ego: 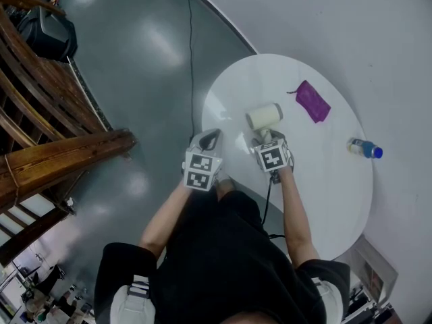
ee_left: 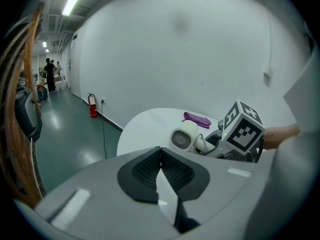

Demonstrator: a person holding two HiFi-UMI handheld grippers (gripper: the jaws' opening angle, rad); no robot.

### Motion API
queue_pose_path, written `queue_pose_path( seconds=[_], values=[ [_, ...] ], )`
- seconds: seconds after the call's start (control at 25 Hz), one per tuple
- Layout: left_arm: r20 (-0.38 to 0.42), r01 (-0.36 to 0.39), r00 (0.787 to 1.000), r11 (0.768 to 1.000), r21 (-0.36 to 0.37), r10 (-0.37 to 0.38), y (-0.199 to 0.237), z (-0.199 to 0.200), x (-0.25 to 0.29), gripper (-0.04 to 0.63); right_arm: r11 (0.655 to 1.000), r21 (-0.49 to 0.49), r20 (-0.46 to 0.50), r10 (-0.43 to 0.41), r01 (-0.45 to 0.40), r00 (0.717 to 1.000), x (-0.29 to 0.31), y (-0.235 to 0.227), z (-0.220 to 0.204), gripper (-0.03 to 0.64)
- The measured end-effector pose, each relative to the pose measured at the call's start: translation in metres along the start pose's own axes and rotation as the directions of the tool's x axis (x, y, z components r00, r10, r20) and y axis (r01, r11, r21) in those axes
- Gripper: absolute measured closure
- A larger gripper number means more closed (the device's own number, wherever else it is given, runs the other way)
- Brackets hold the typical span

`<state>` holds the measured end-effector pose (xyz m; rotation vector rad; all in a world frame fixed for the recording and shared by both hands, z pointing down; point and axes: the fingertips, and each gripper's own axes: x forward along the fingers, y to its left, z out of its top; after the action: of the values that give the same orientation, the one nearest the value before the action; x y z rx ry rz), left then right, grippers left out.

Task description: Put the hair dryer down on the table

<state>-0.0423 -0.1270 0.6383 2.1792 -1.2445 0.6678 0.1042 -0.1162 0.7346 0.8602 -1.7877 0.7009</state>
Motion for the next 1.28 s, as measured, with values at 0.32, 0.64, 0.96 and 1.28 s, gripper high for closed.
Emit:
queue_pose_path(
  seconds=[0.32,0.64,0.96,1.28],
  values=[
    [-0.003,0.006,1.0,1.0,0.004,-0.006,-0.003,-0.003,-0.004,0.589,1.0,-0.001,0.033,-0.003,0.003,0.999,0.004,-0.001,-0.002,0.364],
    [0.002,0.006,1.0,1.0,0.004,-0.006,-0.004,-0.005,-0.009,0.589,0.999,0.039,0.022,0.012,-0.013,1.0,-0.001,0.006,-0.004,0.359],
    [0.01,0.008,1.0,1.0,0.013,-0.009,-0.006,-0.003,-0.014,0.589,0.999,0.04,0.043,-0.004,0.002,0.999,-0.011,0.004,-0.002,0.359],
    [0.018,0.007,1.0,1.0,0.012,-0.007,-0.007,-0.002,-0.021,0.589,0.999,0.047,0.063,-0.017,0.014,0.998,-0.021,0.005,-0.001,0.359]
  ],
)
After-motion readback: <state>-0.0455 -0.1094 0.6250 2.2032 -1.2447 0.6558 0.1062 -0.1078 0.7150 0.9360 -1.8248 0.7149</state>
